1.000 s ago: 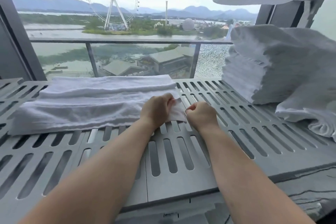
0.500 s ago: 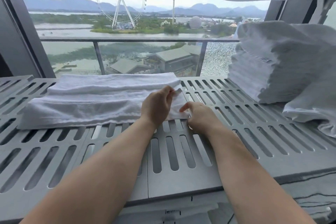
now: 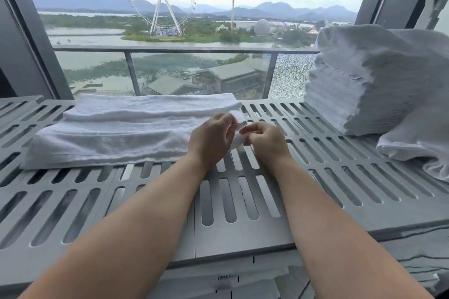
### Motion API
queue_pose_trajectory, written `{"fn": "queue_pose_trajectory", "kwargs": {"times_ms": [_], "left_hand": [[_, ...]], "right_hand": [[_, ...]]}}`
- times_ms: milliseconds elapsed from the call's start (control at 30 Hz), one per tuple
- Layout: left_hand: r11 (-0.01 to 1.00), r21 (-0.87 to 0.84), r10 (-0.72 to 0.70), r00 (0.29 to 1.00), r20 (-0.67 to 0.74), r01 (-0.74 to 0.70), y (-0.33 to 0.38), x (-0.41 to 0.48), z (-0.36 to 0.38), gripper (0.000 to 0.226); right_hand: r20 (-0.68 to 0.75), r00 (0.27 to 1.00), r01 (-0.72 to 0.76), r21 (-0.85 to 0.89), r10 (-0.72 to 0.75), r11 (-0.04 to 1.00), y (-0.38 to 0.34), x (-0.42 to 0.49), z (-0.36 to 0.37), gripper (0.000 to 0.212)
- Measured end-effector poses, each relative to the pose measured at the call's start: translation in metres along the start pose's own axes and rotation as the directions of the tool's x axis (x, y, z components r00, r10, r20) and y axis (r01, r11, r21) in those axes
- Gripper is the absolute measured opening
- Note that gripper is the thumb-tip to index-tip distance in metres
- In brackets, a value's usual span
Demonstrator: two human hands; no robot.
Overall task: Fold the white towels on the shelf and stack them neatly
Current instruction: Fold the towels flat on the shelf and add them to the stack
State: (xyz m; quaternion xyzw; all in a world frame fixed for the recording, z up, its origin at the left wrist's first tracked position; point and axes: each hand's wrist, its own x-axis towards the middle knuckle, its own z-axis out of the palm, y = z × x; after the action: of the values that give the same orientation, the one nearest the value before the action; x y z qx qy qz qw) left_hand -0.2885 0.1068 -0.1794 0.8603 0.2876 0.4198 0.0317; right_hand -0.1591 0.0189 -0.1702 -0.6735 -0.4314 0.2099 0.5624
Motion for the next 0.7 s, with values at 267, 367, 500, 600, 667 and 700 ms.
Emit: {"fn": "queue_pose_trajectory", "kwargs": {"times_ms": [267,367,500,600,667,700], "left_hand": [[0.994,0.100,-0.003,0.945,-0.326,0.038,0.014,0.009,-0.024,0.020],[0.979,0.201,0.105,0.923,-0.369,-0.030,0.019,0.009,-0.032,0.022],[0.957,0.258,0.139,0.990,-0.015,-0.131,0.028,-0.007,-0.018,0.022],[0.931,0.323,0.186,0.982,-0.025,-0.168,0.029,-0.007,-0.016,0.016],[0.898,0.371,0.262,0.965,-0.015,-0.238,0.028,-0.009,-0.017,0.006],[0.887,0.385,0.279,0.960,-0.004,-0.256,0.028,-0.010,-0.018,0.006]], "right_hand": [[0.014,0.995,-0.095,0.238,0.095,0.967,0.007,0.007,-0.002,0.004],[0.002,0.995,-0.098,0.281,0.101,0.955,0.007,0.009,-0.001,0.007],[-0.016,0.989,-0.129,0.409,0.148,0.903,0.007,0.010,-0.002,0.011],[-0.002,0.982,-0.168,0.461,0.190,0.871,0.012,0.009,-0.005,0.010],[0.001,0.977,-0.185,0.488,0.211,0.853,0.013,0.010,-0.006,0.010],[0.000,0.975,-0.190,0.504,0.220,0.843,0.013,0.011,-0.006,0.010]]}}
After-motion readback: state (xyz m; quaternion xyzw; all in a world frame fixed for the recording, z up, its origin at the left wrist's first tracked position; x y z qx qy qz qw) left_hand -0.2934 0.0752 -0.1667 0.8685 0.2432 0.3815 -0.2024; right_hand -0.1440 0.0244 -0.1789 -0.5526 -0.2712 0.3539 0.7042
